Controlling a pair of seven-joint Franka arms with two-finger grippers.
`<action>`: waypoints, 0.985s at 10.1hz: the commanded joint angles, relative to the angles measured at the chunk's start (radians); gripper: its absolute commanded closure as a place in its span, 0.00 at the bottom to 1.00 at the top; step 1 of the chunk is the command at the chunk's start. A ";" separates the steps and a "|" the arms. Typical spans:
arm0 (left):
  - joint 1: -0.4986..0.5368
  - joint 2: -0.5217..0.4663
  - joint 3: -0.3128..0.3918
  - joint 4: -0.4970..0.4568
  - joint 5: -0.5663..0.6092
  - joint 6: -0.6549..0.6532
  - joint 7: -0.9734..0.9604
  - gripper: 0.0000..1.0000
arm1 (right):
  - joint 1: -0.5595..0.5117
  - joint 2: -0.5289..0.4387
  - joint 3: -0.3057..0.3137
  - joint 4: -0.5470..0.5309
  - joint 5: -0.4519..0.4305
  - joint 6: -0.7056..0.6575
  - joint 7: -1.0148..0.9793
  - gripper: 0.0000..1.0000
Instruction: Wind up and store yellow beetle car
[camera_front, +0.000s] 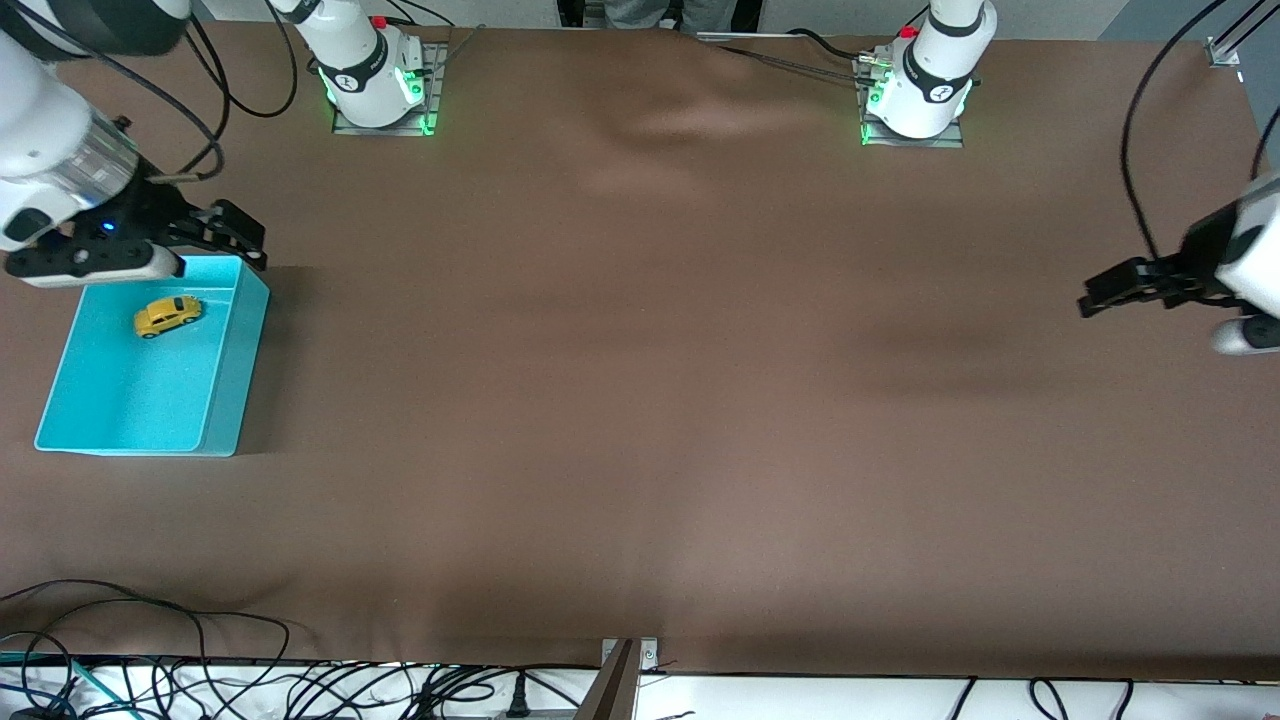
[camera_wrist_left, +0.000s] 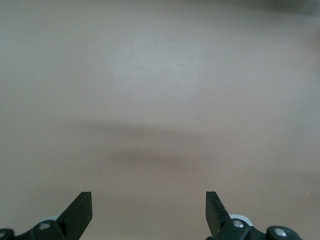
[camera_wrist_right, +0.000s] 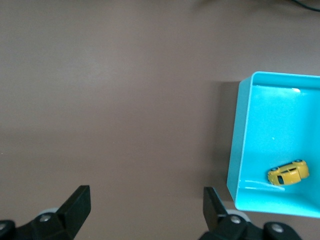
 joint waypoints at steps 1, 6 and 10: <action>0.006 0.005 -0.005 0.014 -0.024 -0.017 0.013 0.00 | 0.018 0.018 -0.025 0.141 0.019 -0.113 0.045 0.00; -0.003 0.009 -0.020 0.012 -0.037 -0.019 0.016 0.00 | 0.035 0.027 -0.061 0.144 0.010 -0.113 0.038 0.00; -0.003 0.009 -0.020 0.021 -0.041 -0.019 0.015 0.00 | 0.031 0.028 -0.061 0.139 0.007 -0.141 0.046 0.00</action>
